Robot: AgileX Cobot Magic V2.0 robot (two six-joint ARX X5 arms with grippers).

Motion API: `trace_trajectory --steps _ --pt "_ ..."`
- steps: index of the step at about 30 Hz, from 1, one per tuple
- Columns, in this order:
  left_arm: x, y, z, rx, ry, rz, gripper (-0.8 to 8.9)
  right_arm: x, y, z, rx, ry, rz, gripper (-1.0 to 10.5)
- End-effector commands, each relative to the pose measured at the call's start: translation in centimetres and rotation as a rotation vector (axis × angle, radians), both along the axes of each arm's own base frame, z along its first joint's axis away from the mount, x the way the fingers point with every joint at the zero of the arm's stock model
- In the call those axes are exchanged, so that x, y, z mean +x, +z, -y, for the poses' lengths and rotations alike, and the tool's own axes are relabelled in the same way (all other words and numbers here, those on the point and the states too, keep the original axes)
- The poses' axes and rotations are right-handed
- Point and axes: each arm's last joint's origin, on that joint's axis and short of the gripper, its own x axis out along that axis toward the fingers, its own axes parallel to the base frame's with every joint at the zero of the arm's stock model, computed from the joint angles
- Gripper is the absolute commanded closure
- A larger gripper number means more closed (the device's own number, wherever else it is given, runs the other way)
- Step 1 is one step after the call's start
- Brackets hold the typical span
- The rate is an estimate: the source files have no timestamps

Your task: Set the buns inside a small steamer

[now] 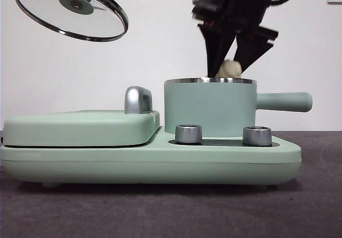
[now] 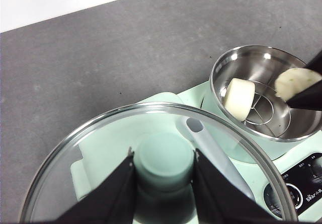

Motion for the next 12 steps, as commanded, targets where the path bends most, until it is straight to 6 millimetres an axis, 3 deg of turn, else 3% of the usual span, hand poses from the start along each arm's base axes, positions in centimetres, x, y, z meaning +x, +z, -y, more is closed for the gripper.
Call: trace_trajectory --steps 1,12 --pt "0.0 0.8 0.1 -0.02 -0.001 0.035 8.04 1.0 -0.7 -0.7 -0.003 0.02 0.008 7.1" --pt "0.0 0.8 0.1 -0.02 -0.001 0.035 8.04 1.8 -2.1 -1.2 -0.015 0.025 -0.01 6.3"
